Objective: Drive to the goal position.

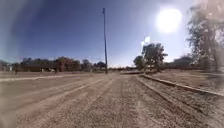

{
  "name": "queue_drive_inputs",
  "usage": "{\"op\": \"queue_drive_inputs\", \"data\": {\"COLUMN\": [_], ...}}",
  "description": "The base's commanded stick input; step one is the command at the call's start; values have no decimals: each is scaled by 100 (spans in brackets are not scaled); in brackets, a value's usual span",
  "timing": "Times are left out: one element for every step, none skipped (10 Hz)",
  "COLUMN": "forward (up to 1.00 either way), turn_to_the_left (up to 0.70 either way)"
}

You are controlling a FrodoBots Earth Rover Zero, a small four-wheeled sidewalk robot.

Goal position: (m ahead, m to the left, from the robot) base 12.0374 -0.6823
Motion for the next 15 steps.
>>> {"op": "queue_drive_inputs", "data": {"forward": [70,70,70,70,70,70,70,70,70,70,70,70,70,70,70], "turn_to_the_left": [0,0,0,0,0,0,0,0,0,0,0,0,0,0,0]}}
